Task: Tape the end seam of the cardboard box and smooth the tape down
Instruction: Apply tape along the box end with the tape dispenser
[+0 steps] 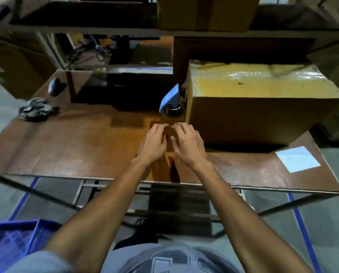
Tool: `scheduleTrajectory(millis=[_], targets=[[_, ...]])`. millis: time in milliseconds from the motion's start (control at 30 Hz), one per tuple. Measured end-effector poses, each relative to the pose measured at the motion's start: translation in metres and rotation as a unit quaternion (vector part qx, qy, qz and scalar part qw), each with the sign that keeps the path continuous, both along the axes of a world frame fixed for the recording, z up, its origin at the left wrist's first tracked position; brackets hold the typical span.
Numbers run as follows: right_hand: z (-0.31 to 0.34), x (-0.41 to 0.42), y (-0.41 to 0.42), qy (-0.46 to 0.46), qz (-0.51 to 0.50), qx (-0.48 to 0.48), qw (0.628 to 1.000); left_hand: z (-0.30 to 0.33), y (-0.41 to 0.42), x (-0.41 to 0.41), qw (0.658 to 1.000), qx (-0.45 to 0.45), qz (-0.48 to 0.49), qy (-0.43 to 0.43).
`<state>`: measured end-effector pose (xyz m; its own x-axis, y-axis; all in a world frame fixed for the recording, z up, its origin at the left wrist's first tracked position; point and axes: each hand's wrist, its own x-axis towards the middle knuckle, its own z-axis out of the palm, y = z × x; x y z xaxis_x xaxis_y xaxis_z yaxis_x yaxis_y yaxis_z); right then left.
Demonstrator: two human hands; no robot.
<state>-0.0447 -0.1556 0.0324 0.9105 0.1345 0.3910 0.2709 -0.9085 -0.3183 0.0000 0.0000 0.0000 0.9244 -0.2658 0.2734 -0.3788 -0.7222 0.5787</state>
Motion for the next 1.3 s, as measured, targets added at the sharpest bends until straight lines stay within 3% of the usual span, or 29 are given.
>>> scheduleTrajectory(millis=[200, 367, 467, 567, 667, 1067, 1300], targets=[[0.036, 0.057, 0.034, -0.101, -0.066, -0.07, 0.99, 0.031, 0.014, 0.082, 0.997, 0.011, -0.028, -0.074], [0.071, 0.102, 0.048, -0.144, -0.168, -0.121, 0.968, 0.041, 0.018, 0.133, 0.995, -0.025, -0.092, -0.037], [0.097, 0.125, 0.046, -0.089, -0.244, -0.148, 0.954, 0.044, 0.016, 0.155, 0.989, 0.0, -0.144, -0.026], [0.11, 0.14, 0.036, 0.045, -0.34, -0.165, 0.925, 0.045, 0.008, 0.171, 0.98, 0.037, -0.191, -0.035], [0.107, 0.146, 0.024, 0.145, -0.372, -0.187, 0.897, 0.042, 0.002, 0.176, 0.977, 0.02, -0.21, -0.038], [0.106, 0.124, 0.004, 0.145, -0.371, -0.177, 0.9, 0.02, -0.005, 0.177, 0.963, 0.007, -0.265, -0.046], [0.113, 0.095, -0.008, 0.147, -0.361, -0.156, 0.907, 0.014, -0.009, 0.159, 0.949, 0.029, -0.298, -0.102]])
